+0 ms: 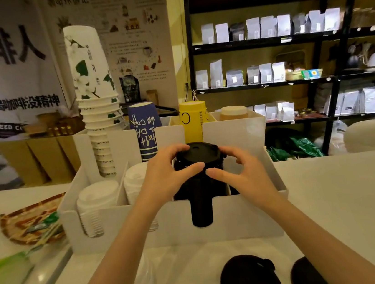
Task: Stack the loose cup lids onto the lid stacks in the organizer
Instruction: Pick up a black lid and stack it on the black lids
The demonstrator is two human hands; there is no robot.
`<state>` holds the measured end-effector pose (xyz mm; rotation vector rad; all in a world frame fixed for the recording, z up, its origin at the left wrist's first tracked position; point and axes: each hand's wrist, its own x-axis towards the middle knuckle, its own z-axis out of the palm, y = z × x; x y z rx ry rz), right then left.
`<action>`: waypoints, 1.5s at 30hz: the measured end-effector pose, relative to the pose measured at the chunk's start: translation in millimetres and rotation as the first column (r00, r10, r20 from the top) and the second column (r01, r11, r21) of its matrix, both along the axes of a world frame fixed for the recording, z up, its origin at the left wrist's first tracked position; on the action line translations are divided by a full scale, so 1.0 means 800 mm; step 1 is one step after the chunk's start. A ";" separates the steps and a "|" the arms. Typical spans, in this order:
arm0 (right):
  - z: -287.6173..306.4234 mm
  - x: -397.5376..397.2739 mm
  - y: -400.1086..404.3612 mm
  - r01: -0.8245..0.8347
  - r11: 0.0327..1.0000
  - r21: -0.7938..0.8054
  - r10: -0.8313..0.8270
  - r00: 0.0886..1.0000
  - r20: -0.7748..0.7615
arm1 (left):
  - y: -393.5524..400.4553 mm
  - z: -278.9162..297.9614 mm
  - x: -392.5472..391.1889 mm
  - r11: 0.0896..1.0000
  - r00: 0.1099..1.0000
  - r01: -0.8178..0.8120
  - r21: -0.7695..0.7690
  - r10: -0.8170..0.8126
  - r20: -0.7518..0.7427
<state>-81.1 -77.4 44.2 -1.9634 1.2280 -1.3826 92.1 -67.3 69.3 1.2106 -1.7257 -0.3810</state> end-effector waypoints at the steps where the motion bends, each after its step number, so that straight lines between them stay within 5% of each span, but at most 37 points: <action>1: -0.001 0.001 0.000 -0.005 1.000 0.007 0.005 1.000 0.001 | -0.001 0.000 0.001 1.000 1.000 0.006 0.024 -0.006 -0.012; 11: -0.004 0.009 0.011 0.038 0.998 -0.047 -0.041 0.997 -0.066 | 0.005 0.010 0.011 0.989 0.999 0.033 0.143 -0.035 0.011; 19: -0.001 -0.001 0.009 -0.036 0.999 0.023 0.039 0.990 -0.139 | 0.014 0.006 -0.006 0.994 0.970 -0.106 -0.016 0.107 0.217; 27: 0.008 -0.001 0.024 0.022 1.000 -0.012 -0.025 0.969 -0.247 | 0.014 0.002 -0.007 0.994 0.970 -0.102 -0.027 0.106 0.219; 33: 0.000 -0.017 0.075 0.038 0.995 -0.097 -0.053 0.988 -0.148 | 0.022 -0.019 -0.019 0.996 0.981 -0.076 -0.050 0.084 0.177; 40: -0.057 -0.059 0.142 -0.075 0.986 0.147 0.139 0.859 -0.493 | 0.025 -0.039 -0.035 0.978 0.959 -0.190 -0.084 0.203 0.198; 45: -0.079 -0.068 0.154 -0.011 0.962 0.272 0.169 0.808 -0.564 | 0.065 -0.065 -0.046 0.965 0.962 -0.156 -0.209 0.196 0.190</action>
